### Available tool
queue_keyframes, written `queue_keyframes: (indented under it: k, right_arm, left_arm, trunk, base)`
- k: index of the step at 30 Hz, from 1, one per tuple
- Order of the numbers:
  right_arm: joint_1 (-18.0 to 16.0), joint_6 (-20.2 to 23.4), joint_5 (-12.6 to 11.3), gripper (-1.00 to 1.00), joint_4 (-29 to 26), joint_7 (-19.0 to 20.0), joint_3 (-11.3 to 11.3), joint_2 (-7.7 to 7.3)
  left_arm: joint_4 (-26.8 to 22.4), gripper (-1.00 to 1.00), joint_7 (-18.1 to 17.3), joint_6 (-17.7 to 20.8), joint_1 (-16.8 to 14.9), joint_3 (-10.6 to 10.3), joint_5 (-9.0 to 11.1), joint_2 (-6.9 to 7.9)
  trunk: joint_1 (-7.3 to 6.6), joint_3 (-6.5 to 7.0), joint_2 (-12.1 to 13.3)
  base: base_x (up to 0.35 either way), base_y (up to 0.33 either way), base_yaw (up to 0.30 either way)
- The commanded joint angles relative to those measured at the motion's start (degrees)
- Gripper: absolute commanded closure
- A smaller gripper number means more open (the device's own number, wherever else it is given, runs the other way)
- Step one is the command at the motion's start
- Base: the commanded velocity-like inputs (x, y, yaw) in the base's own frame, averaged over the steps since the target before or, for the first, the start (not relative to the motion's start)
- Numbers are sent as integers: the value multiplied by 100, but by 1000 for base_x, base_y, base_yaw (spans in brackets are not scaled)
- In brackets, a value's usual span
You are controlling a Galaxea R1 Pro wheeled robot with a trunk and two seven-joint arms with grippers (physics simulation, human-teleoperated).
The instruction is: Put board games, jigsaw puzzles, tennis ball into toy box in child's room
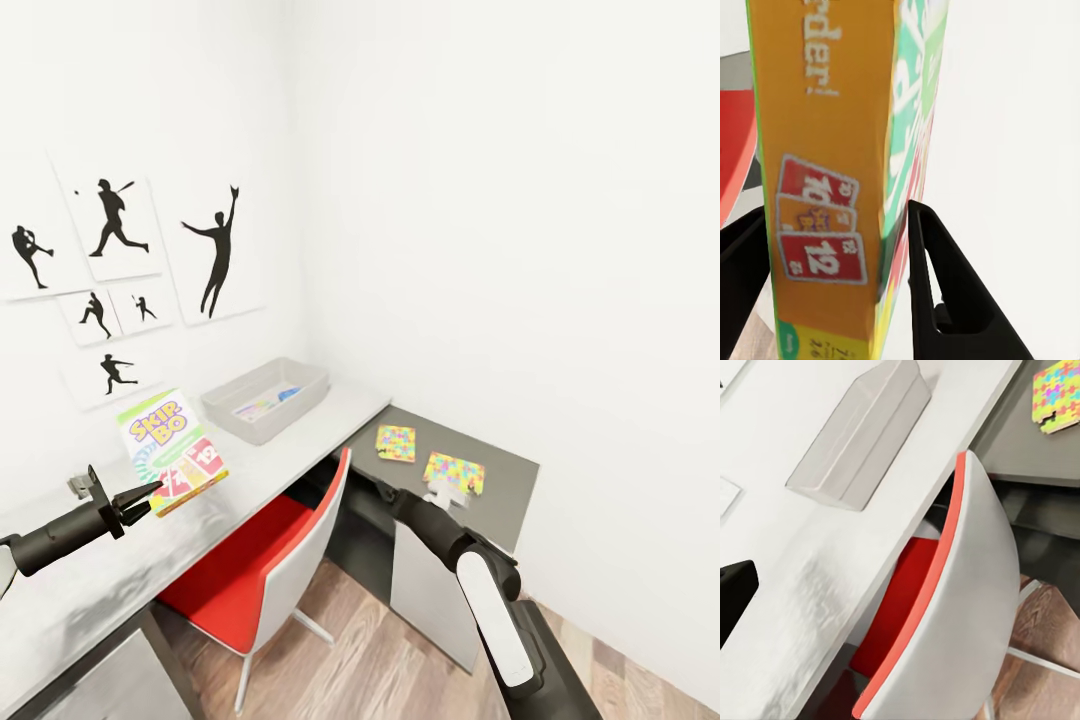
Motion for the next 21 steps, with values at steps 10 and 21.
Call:
queue_keyframes:
  k: [10, 21]
  right_arm:
    - [-5, 16, -61, -100, -10, -54, 3, -1]
    - [-5, 16, -61, -100, -10, -54, 3, 1]
  left_arm:
    - [2, 100, -21, 26, -5, 6, -8, -1]
    - [2, 100, -21, 26, -8, 8, -8, -1]
  trunk:
    - [6, 55, -13]
    - [6, 130, -13]
  base:
    - [130, -93, 205]
    - [67, -38, 205]
